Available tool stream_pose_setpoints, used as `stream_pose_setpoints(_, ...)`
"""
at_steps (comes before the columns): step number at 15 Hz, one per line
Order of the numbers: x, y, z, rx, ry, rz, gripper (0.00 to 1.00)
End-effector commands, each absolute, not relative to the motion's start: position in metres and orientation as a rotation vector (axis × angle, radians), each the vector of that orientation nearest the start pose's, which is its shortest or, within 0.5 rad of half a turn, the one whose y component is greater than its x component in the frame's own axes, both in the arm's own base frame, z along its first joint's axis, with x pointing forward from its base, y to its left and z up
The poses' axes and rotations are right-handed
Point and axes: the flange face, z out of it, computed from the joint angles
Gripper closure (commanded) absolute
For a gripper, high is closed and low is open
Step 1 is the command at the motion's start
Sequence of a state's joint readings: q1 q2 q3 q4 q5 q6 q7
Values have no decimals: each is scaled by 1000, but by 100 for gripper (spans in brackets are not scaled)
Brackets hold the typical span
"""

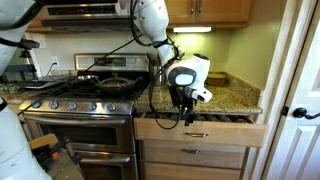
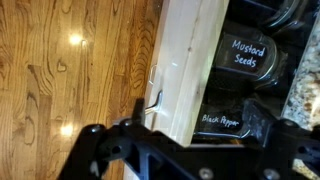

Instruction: Close the open drawer, open the topmost drawer

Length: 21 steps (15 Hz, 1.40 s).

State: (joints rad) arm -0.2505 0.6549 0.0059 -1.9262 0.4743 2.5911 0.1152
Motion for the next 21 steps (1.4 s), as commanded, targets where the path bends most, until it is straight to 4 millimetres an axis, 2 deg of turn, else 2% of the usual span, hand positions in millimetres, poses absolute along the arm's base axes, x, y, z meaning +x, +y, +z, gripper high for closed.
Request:
stream_pose_setpoints(1, 611, -163, 135, -2679, 1161, 4, 0)
stream_pose_setpoints(3, 612, -166, 129, -2676, 1191, 36, 0)
stream_pose_setpoints(13, 593, -181, 114, -2716, 1282, 152, 0)
stream_pose_setpoints(21, 555, -194, 104, -2767, 1264, 158, 0)
